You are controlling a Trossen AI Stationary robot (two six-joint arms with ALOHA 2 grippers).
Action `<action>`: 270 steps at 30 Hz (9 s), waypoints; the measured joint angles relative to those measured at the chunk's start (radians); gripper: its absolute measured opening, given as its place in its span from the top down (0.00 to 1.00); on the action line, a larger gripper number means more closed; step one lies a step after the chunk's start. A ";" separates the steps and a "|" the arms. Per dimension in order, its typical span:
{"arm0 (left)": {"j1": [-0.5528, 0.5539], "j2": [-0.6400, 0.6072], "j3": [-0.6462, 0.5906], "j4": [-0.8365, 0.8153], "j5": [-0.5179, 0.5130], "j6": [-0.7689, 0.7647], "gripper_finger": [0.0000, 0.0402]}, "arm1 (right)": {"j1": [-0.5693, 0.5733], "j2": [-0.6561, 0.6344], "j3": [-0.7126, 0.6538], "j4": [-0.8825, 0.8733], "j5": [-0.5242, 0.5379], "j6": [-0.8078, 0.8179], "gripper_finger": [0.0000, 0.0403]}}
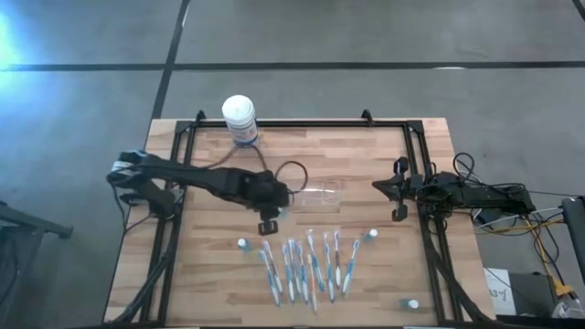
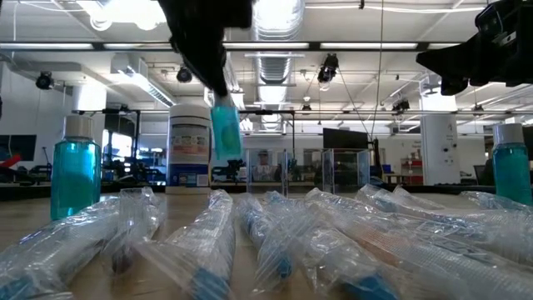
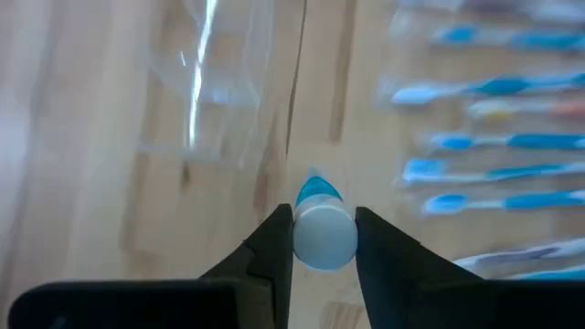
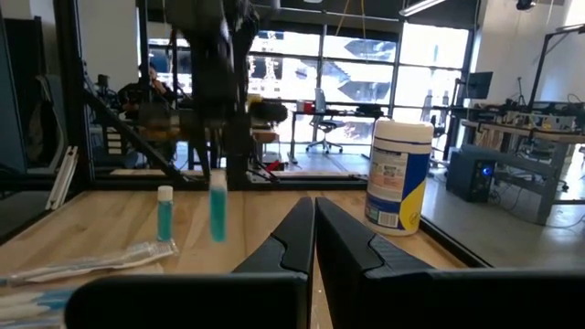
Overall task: Pick & Place toothbrushing station
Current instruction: Put the blue mouthwash into the transparent organizer
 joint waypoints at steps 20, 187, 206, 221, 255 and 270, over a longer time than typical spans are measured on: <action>-0.008 -0.781 -0.779 0.518 -0.019 -0.122 0.77 | 0.000 0.000 0.000 -0.003 0.000 0.007 0.98; 0.119 -0.667 -0.532 0.534 -0.055 0.096 0.98 | 0.000 0.000 0.000 -0.029 -0.001 0.023 0.98; 0.100 -0.975 -1.235 1.414 0.013 0.137 0.99 | 0.000 0.035 0.000 -0.027 0.000 0.088 0.98; 0.099 -1.092 -1.321 1.272 0.042 0.128 0.99 | 0.000 0.105 0.000 -0.028 0.000 0.102 0.98; 0.100 -1.098 -1.323 1.104 0.045 0.007 0.95 | 0.246 0.851 1.052 -1.349 -0.107 0.524 0.98; 0.100 -1.098 -1.323 1.104 0.045 -0.047 0.95 | 0.354 1.110 1.090 -1.302 -0.107 0.483 0.58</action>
